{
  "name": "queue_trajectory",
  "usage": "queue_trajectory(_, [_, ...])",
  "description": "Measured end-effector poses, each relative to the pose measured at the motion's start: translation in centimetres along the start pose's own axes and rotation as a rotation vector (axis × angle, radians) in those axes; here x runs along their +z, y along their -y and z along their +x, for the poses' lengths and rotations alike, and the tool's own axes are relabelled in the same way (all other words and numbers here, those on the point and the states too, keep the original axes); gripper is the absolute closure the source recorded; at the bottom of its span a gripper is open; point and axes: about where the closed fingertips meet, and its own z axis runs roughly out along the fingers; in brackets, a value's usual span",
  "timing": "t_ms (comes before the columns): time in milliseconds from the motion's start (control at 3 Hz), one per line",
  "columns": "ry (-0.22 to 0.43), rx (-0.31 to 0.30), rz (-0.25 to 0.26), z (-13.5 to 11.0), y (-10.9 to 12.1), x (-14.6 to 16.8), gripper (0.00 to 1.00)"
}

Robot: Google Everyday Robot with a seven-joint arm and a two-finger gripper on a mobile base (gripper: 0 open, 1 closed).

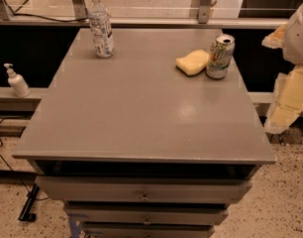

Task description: Knock 7up can over

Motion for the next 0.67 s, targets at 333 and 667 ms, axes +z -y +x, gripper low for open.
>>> queue_trajectory(333, [0.000, 0.000, 0.000, 0.00, 0.00, 0.00, 0.00])
queue_trajectory(667, [0.018, -0.001, 0.018, -0.24, 0.22, -0.06, 0.00])
